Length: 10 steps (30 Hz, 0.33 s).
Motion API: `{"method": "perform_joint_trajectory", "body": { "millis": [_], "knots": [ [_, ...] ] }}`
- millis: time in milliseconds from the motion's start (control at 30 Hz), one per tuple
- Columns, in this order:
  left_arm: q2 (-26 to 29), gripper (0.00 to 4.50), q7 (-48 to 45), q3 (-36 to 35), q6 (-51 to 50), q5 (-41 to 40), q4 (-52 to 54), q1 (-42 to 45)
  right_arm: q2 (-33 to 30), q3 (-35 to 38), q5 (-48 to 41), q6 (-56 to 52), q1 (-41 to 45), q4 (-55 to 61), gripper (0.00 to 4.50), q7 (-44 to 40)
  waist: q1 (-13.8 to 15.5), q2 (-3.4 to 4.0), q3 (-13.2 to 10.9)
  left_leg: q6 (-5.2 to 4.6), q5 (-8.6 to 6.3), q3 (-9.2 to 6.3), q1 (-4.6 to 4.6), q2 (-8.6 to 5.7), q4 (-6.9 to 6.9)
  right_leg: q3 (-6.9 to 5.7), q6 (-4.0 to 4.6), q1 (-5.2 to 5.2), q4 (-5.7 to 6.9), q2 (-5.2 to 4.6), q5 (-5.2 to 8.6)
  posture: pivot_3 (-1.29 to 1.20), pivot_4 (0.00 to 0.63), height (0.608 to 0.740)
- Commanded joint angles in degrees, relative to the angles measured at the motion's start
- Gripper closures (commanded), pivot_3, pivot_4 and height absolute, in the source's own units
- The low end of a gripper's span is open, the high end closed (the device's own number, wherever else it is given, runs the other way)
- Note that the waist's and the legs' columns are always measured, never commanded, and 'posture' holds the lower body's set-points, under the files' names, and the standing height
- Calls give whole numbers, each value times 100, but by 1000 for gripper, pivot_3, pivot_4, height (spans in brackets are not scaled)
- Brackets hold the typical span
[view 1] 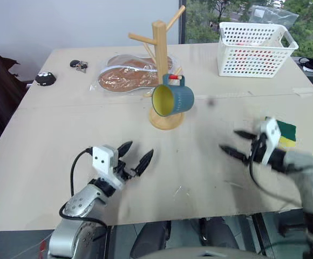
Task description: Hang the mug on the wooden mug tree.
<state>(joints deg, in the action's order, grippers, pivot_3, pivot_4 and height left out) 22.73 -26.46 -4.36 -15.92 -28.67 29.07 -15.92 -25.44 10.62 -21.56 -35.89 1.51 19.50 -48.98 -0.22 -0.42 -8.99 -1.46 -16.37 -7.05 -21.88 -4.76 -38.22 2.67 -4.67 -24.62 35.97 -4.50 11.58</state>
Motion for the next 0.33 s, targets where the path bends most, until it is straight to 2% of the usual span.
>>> {"method": "perform_joint_trajectory", "body": {
  "millis": [33,100,133,200,333],
  "knots": [
    [200,114,48,38,-337,97,309,-15,270,182,-229,1190,-564,282,17,-137,-24,-1,1,-1,0,3,6,0,0,2,0,5,0,0,0,0,150,740],
    [311,114,4,130,-279,345,276,-64,229,92,-112,1738,-887,76,17,-326,-57,2,-3,-22,-13,1,39,6,-4,-3,0,41,-1,6,-1,0,150,740],
    [331,114,0,142,-257,412,277,-81,177,42,-85,1908,-986,10,17,-415,-57,1,-3,-25,-16,5,87,8,-1,-5,-4,89,-4,6,2,0,150,740],
    [355,114,15,124,-314,448,294,-109,179,74,-222,1924,-1082,-68,17,-385,-57,0,-3,-25,-18,4,123,10,1,-7,-19,120,-8,6,14,0,150,740],
    [424,114,-37,153,-329,630,280,-146,-1,58,-183,2214,-1083,-332,17,-471,-48,-5,1,-25,-16,-1,121,13,-1,-13,-4,120,-8,7,3,0,150,740]
  ]
}}
